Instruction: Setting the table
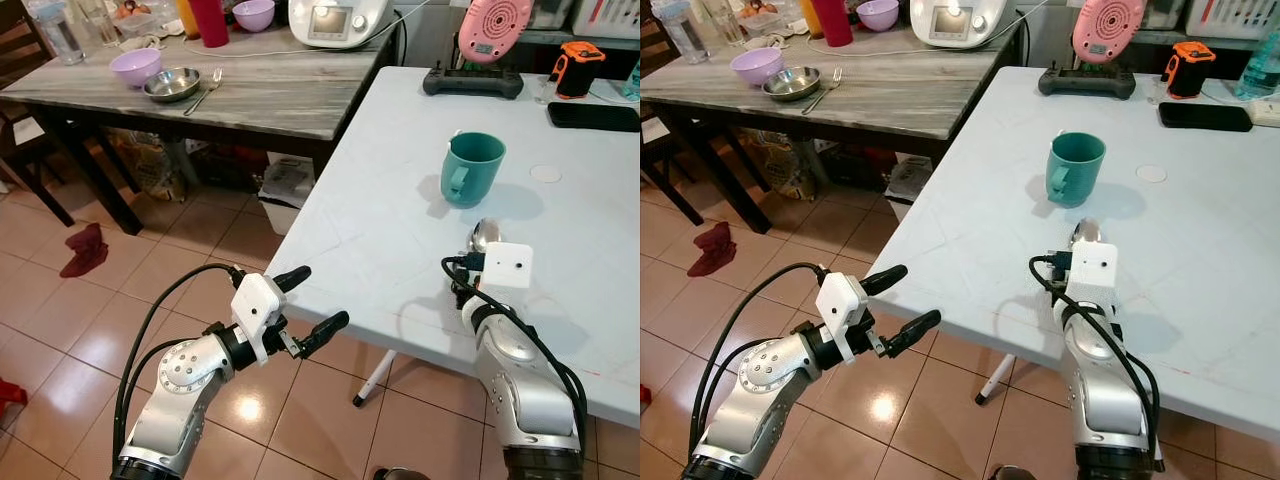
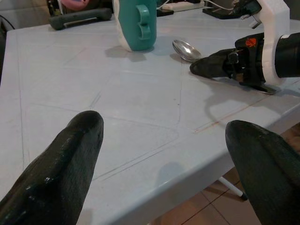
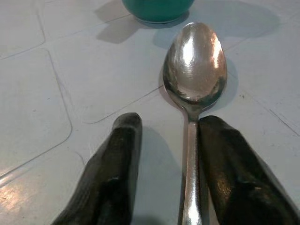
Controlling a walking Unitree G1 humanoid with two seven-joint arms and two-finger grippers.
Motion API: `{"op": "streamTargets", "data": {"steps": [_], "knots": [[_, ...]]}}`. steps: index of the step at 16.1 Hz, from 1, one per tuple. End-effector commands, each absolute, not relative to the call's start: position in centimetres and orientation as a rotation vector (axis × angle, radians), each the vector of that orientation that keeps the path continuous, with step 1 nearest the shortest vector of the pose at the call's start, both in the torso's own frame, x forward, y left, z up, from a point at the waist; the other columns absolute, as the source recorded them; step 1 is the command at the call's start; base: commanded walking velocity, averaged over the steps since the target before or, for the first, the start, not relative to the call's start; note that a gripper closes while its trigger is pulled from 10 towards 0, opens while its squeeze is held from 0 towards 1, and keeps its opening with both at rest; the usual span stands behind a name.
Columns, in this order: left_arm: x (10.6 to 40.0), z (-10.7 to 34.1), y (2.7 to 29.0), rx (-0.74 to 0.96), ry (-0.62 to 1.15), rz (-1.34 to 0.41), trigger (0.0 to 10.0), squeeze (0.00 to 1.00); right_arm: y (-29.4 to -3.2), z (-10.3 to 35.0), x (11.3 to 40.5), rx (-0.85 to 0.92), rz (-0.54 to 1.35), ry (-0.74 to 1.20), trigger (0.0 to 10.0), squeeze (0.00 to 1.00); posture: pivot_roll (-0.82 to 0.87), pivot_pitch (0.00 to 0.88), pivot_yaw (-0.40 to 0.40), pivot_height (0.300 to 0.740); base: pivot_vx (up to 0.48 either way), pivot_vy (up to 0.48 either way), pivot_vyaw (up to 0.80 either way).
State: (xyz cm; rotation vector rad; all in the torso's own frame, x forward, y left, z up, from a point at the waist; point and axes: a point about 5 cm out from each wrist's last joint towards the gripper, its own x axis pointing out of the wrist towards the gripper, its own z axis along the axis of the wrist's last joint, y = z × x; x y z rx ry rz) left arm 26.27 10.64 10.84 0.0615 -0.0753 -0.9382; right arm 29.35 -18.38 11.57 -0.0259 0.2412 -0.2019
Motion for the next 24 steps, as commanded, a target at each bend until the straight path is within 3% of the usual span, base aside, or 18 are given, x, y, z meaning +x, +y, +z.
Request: {"op": "streamTargets", "data": {"steps": [1,15,21,22,23,24], "knots": [[26.1,10.8,11.0,0.075,-0.075,-0.94,10.0,0.0,-18.8,8.5,28.1,-0.009,-0.233,0.402,0.0,0.0,-0.22,0.126,0.109,0.74,0.0,0.0,0.0],[26.0,11.4,10.9,0.075,-0.082,-0.975,10.0,0.0,-19.6,7.3,27.5,0.042,-0.29,0.479,0.0,0.0,-0.22,0.118,0.109,0.74,0.0,0.0,0.0],[28.4,11.1,12.4,0.096,-0.056,-0.718,10.0,0.0,-18.9,9.7,28.5,0.095,-0.271,0.302,0.0,0.0,-0.22,0.116,0.109,0.74,0.0,0.0,0.0],[28.8,11.0,12.9,0.077,-0.042,-0.673,10.0,0.0,-18.6,11.2,28.8,0.086,-0.24,0.207,9.3,0.0,-0.22,0.116,0.109,0.74,0.0,0.0,0.0],[29.0,10.9,13.1,0.056,-0.037,-0.648,10.0,0.0,-18.5,11.7,28.8,0.081,-0.231,0.178,10.0,0.0,-0.22,0.116,0.109,0.74,0.0,0.0,0.0],[29.3,11.0,13.2,0.03,-0.038,-0.618,10.0,0.0,-18.5,12.2,28.9,0.078,-0.229,0.137,10.0,0.0,-0.22,0.116,0.109,0.74,0.0,0.0,0.0]]}}
